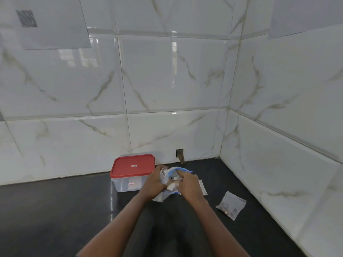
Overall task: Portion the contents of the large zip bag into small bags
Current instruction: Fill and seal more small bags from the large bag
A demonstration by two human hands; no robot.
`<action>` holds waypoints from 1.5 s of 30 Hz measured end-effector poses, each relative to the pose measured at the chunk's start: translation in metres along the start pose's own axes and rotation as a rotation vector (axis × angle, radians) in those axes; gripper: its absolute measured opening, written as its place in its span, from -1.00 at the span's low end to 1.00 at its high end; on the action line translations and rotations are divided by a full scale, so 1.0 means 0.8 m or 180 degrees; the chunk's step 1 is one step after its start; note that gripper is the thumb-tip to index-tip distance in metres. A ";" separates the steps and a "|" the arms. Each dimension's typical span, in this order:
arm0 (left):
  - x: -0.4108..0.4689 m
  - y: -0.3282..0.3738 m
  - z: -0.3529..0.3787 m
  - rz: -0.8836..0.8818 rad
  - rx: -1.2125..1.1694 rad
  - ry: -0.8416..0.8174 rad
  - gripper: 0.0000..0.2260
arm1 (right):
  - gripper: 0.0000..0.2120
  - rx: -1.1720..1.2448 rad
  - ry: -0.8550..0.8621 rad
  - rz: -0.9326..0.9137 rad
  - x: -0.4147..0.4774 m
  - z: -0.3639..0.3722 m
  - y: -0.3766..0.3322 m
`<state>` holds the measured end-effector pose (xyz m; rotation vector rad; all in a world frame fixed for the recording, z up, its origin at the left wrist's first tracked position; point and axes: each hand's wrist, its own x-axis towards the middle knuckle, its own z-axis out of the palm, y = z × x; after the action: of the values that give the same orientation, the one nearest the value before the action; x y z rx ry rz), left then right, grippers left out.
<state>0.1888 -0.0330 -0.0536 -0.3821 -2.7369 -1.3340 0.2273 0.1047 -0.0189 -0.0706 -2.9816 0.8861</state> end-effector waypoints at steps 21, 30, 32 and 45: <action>-0.002 -0.005 -0.010 0.0062 0.0210 -0.0426 -0.43 | -0.70 0.0887 -0.0121 0.0818 0.010 0.059 -0.014; 0.002 -0.005 -0.009 0.0134 0.0167 -0.0067 -0.49 | -0.70 0.1851 -0.0129 0.1642 0.021 0.063 -0.023; 0.001 -0.005 -0.011 0.0145 0.0155 -0.0086 -0.50 | -0.68 0.2273 -0.0203 0.1728 0.023 0.065 -0.022; 0.000 -0.008 -0.018 0.0050 0.0164 -0.0203 -0.47 | -0.74 0.4256 -0.0212 0.2755 0.034 0.070 -0.032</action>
<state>0.1865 -0.0480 -0.0500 -0.4492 -2.8073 -1.2662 0.1972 0.0538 -0.0517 -1.2572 -1.6646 2.6494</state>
